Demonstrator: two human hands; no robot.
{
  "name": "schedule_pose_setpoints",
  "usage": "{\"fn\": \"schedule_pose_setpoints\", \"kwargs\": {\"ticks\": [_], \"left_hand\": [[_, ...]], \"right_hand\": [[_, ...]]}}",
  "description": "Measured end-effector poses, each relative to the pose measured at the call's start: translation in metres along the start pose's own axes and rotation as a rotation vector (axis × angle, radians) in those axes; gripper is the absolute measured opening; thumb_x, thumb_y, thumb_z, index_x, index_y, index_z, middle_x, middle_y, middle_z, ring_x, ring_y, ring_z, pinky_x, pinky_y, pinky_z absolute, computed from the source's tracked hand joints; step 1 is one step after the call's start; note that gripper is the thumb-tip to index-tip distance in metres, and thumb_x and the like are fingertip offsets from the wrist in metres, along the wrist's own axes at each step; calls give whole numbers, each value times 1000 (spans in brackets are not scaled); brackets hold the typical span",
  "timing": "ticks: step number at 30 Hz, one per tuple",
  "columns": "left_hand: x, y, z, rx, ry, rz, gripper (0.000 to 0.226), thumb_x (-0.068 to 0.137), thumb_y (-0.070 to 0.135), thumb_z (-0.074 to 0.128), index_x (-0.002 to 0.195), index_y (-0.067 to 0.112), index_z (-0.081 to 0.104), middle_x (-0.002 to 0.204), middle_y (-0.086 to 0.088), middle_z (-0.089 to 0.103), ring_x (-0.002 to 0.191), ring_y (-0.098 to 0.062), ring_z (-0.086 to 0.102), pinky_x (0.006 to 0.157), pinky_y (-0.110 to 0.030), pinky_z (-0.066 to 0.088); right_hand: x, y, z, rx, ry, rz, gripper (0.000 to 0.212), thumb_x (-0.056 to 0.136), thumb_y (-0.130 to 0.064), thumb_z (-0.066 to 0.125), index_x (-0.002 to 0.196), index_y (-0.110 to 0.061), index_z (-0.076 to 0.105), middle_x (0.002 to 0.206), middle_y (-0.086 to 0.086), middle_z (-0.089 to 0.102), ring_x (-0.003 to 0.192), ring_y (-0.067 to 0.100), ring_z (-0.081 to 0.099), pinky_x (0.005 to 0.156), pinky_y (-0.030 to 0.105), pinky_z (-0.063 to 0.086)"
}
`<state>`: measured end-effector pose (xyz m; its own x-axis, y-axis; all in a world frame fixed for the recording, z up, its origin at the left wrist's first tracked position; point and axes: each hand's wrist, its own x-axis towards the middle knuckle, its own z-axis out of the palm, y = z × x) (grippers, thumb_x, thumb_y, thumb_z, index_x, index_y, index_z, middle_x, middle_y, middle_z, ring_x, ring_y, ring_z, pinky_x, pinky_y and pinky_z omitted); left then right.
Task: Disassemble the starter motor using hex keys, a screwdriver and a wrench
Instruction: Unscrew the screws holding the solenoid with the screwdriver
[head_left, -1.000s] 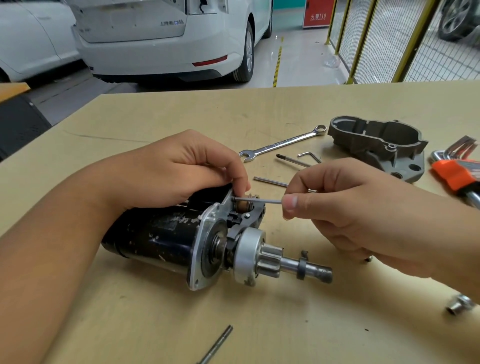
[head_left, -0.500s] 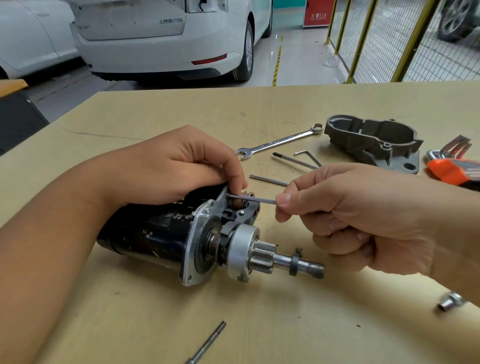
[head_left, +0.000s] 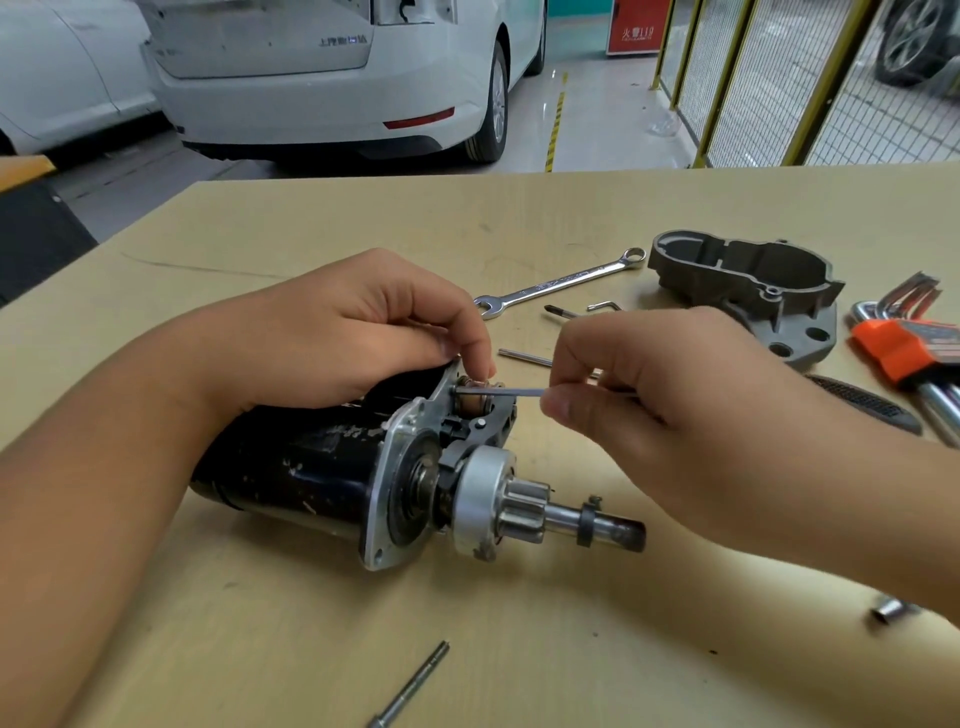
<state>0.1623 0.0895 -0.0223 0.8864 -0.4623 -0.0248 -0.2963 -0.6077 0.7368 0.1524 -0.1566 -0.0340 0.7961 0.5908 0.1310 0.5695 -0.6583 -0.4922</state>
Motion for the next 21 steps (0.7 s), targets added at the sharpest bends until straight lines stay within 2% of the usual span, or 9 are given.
{"fn": "schedule_pose_setpoints", "kwargs": {"ticks": [2, 4, 7, 9, 11, 13, 15, 17, 21], "left_hand": [[0, 0, 1, -4, 4, -3, 25, 96, 24, 56, 95, 29, 80, 102, -30, 71, 97, -56, 64, 88, -73, 50], [0, 1, 1, 7, 6, -10, 25, 96, 23, 56, 96, 28, 80, 98, -32, 70, 93, -57, 63, 86, -73, 49], [-1, 2, 0, 12, 7, -21, 22, 94, 26, 59, 98, 26, 80, 95, -35, 68, 90, -59, 61, 84, -76, 48], [-1, 4, 1, 32, 9, -8, 19, 92, 30, 63, 99, 26, 80, 100, -29, 72, 92, -55, 63, 84, -71, 50], [-2, 8, 3, 63, 26, 17, 17, 89, 38, 67, 95, 30, 81, 101, -13, 77, 91, -48, 66, 84, -66, 53], [-1, 12, 7, 65, 56, 27, 17, 87, 43, 69, 90, 32, 81, 102, -4, 77, 89, -46, 69, 83, -64, 55], [0, 15, 10, 80, 65, 39, 14, 87, 38, 70, 85, 30, 81, 101, -2, 78, 91, -33, 74, 85, -57, 59], [2, 17, 13, 99, 47, 43, 14, 87, 31, 70, 87, 25, 82, 99, -1, 79, 95, -23, 75, 87, -50, 59], [2, 18, 10, 76, 10, 5, 15, 86, 28, 72, 91, 21, 83, 99, -3, 80, 96, -23, 75, 90, -51, 58]], "right_hand": [[-3, 0, 1, -253, 43, -102, 26, 94, -45, 39, 90, -26, 56, 53, -2, 46, 48, 18, 45, 47, 33, 42], [-4, 1, 1, -425, 64, -210, 8, 98, -25, 55, 92, -21, 55, 53, 0, 44, 43, 28, 43, 44, 34, 42], [-4, 4, 0, -423, 108, -261, 11, 95, -18, 65, 87, -18, 57, 49, -1, 43, 37, 29, 39, 42, 29, 35], [-3, 1, 1, -272, 88, -184, 21, 96, -38, 53, 82, -24, 59, 47, -3, 42, 40, 16, 41, 40, 29, 33], [3, 1, 1, 55, 31, 13, 30, 90, -50, 54, 78, -24, 61, 47, -2, 50, 40, 14, 46, 38, 26, 36], [9, 5, 0, 466, -89, 271, 28, 93, -41, 66, 79, -16, 65, 42, -4, 44, 32, 10, 33, 35, 22, 29], [9, 5, 0, 778, -211, 438, 24, 94, -30, 70, 76, -14, 66, 43, -4, 35, 35, 13, 22, 40, 17, 22], [8, 6, 0, 933, -297, 491, 18, 93, -28, 70, 80, -16, 68, 47, -2, 29, 38, 13, 17, 42, 15, 19], [7, 6, 0, 972, -365, 476, 16, 93, -29, 68, 84, -15, 68, 50, -1, 29, 39, 12, 17, 42, 15, 18]]}}
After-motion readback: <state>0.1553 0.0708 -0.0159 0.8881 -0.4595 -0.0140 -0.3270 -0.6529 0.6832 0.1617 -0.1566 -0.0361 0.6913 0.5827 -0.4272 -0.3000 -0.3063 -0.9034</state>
